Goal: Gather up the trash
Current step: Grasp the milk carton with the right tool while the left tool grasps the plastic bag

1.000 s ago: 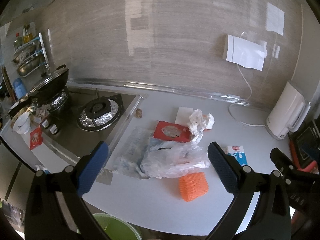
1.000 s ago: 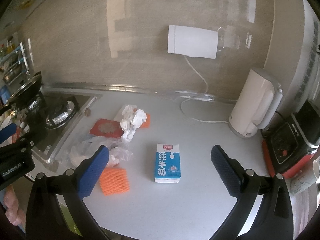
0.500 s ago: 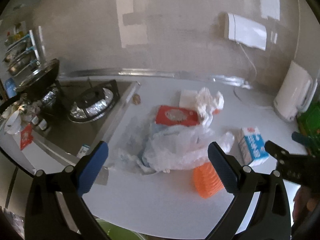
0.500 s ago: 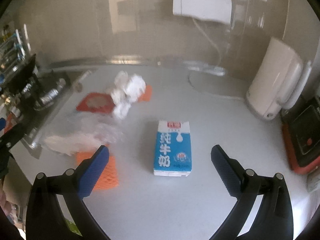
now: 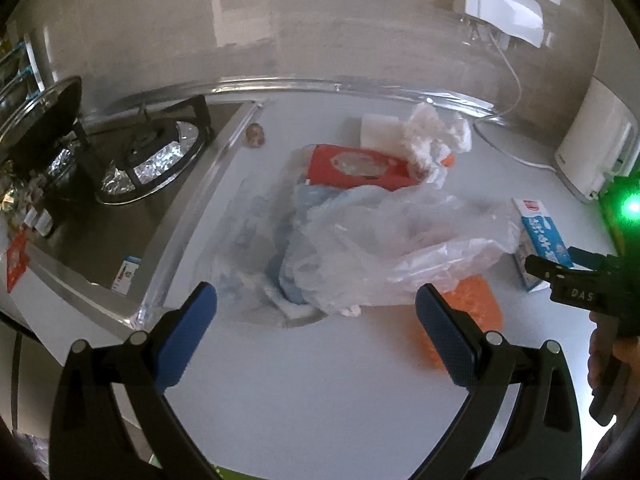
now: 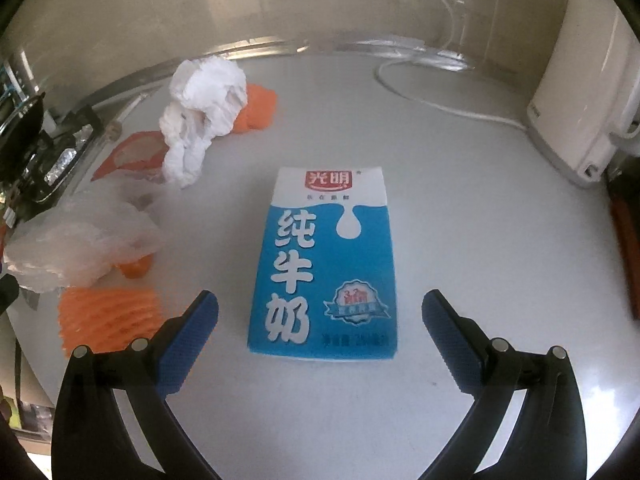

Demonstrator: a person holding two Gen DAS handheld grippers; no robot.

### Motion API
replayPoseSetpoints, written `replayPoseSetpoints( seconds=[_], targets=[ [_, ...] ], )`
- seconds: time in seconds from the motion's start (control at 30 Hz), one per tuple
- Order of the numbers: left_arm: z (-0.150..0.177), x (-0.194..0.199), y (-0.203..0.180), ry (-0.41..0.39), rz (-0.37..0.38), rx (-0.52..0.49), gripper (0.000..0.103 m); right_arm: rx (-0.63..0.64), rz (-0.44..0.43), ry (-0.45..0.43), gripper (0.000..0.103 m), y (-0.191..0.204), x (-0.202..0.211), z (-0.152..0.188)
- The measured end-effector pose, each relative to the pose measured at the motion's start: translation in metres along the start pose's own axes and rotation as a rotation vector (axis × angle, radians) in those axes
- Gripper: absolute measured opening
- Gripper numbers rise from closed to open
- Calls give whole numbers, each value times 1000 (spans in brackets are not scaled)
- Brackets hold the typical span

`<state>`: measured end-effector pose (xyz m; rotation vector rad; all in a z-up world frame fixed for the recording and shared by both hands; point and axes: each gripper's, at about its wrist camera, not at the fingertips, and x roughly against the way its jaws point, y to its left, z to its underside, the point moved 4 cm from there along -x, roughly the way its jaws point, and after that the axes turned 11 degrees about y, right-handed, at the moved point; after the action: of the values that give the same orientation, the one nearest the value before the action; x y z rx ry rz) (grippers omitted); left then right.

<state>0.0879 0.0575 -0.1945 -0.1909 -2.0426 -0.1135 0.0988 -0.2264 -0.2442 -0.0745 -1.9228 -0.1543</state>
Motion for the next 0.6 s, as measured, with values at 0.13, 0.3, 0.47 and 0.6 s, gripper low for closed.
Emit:
replayPoseSetpoints(
  seconds=[0.13,0.3,0.47,0.6],
  targets=[
    [-3,-6,1,15,19,-6,95,-2,-30,23,100,-2,-7,-2],
    [-9,-10,-5,23,63,-15,95,7,-66,42,77,-3,-11,-4],
    [-13,-12,-23,29,109,-44,95,20,-109,30,68,-5,-8,-2],
    [-16,-12,-36,26,146,-67,94,19,-117,18,68,-9,-2,1]
  ],
)
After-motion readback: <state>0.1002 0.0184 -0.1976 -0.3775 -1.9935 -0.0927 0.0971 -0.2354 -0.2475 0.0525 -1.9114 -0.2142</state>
